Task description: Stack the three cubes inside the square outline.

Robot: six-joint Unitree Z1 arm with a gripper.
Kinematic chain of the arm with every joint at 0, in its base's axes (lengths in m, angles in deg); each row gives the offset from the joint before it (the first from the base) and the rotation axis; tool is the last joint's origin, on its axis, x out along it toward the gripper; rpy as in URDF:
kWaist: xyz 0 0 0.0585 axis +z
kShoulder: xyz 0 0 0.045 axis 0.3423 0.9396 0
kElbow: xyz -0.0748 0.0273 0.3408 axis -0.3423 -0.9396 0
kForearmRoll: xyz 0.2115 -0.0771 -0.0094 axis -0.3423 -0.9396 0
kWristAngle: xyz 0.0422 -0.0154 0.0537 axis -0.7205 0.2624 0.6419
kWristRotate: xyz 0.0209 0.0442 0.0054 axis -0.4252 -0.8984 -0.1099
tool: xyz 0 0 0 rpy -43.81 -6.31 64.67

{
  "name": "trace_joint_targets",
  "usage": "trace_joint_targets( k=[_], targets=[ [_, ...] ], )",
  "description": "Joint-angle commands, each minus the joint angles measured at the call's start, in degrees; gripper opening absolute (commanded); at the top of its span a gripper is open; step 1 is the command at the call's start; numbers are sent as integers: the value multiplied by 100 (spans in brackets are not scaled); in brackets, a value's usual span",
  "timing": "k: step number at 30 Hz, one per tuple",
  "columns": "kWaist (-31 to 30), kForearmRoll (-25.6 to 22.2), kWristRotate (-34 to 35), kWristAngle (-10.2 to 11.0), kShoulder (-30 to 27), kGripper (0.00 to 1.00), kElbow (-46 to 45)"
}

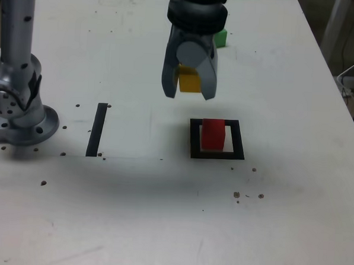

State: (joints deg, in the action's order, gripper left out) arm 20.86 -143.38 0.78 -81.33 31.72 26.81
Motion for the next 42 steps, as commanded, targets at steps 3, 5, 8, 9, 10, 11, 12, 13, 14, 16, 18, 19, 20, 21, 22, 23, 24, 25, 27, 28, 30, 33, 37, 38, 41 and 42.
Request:
trace_joint_targets(
  k=[3,5,8,9,10,11,12,13,14,16,18,19,20,21,22,23,24,25,27,28,30,33,37,38,41,42],
  targets=[
    [-298,-2,211,-83,176,25,159],
    [-399,5,297,-114,241,25,213],
    [-494,13,397,-148,326,25,286],
    [-514,15,419,-162,355,25,308],
    [-533,21,440,-182,394,25,333],
    [-543,26,451,-196,422,25,347],
    [-551,30,458,-211,450,25,361],
    [-558,34,461,-228,478,25,372],
    [-565,39,462,-245,505,25,383],
    [-587,57,470,-271,552,25,404],
    [-614,73,480,-299,595,25,431],
    [-631,82,485,-316,615,25,443],
    [-647,95,490,-334,633,25,453],
    [-664,106,495,-349,649,25,464],
    [-681,114,499,-364,667,25,476],
    [-697,121,502,-380,687,25,489],
    [-711,128,504,-396,706,25,499],
    [-723,136,506,-409,724,25,507],
    [-739,157,508,-422,754,25,511],
    [-743,167,509,-427,767,25,509],
    [-744,198,509,-430,789,25,496],
    [-744,243,509,-430,811,25,487],
    [-744,292,509,-427,827,25,488],
    [-744,300,509,-424,832,25,487],
    [-741,330,509,-407,850,25,476],
    [-736,344,506,-400,856,26,463]
  ],
)
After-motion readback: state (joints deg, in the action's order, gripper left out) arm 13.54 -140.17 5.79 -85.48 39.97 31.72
